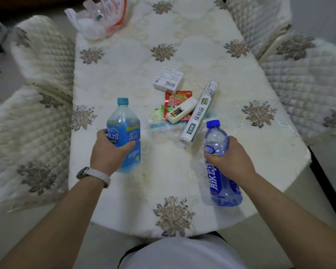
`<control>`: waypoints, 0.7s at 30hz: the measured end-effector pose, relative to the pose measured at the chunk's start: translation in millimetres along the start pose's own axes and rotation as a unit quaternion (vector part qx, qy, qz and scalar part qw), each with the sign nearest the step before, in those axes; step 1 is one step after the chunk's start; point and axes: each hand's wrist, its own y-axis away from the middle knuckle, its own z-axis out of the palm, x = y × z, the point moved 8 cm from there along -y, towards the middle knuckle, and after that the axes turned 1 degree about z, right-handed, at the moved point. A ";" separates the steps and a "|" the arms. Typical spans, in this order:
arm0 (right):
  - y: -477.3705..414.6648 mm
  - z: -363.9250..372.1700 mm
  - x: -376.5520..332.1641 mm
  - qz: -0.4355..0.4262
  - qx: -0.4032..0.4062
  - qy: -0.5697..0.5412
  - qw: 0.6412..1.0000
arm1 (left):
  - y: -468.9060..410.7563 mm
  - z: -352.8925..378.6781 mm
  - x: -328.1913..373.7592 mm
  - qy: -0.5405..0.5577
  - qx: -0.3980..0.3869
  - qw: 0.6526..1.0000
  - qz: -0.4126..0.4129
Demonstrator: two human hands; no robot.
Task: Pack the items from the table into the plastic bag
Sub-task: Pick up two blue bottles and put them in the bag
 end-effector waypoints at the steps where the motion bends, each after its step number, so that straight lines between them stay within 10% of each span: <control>1: 10.6 4.2 -10.5 -0.012 0.007 -0.001 1.000 | 7.0 -7.4 -8.0 0.014 -0.003 1.000 0.005; 21: 239.5 227.2 -331.7 -0.328 -0.020 -0.028 0.944 | 102.6 -321.2 -224.3 0.194 0.131 0.972 0.007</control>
